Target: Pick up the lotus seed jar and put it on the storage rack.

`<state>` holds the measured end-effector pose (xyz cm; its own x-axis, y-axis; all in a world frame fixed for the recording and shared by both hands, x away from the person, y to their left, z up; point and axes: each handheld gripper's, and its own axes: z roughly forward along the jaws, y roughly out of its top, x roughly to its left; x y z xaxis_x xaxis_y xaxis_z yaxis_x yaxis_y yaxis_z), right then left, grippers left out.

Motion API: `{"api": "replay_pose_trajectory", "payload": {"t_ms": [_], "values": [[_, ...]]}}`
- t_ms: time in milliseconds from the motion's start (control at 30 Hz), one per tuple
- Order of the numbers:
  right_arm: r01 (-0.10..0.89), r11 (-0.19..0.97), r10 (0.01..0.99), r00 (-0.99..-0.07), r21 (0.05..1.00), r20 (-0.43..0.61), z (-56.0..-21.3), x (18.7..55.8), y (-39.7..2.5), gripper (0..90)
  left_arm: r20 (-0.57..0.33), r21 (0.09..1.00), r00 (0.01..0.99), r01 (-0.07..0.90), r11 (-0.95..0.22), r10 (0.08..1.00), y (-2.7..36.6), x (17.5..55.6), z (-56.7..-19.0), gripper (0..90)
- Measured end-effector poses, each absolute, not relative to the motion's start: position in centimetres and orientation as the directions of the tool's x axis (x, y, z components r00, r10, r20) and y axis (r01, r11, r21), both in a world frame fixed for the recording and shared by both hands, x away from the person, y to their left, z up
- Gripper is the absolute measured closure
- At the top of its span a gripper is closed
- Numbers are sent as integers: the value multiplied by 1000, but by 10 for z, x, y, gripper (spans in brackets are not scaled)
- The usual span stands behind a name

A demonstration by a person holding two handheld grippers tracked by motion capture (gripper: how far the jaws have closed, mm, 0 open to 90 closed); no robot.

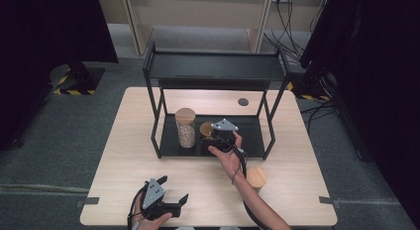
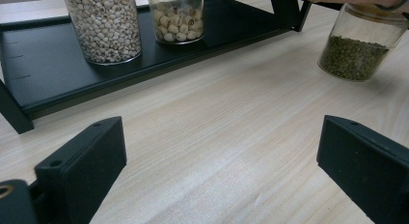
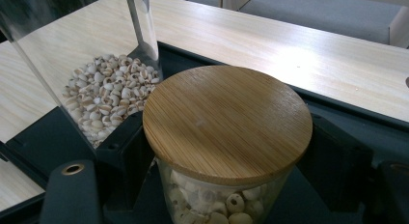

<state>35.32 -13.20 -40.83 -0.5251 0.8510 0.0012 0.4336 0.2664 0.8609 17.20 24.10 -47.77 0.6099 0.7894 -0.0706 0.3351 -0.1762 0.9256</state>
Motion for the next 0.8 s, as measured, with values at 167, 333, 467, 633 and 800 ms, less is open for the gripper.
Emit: {"api": "replay_pose_trajectory", "payload": {"t_ms": [167,333,467,633,800], "values": [[441,260,853,-521,859,9,-410,354,-131,254,-71,925,610,336,-177,789,241,172,-478,28],[438,272,856,-517,857,-7,-410,354,-131,251,-72,925,611,336,-176,789,241,172,-478,28],[450,273,862,-507,850,-8,-407,353,-130,187,-72,925,613,337,-178,787,240,172,-478,28],[451,263,863,-505,853,1,-398,349,-132,126,-72,925,613,337,-177,787,240,172,-478,28],[459,246,860,-509,854,25,-392,345,-138,107,-72,924,613,337,-179,787,240,172,-478,28]]}}
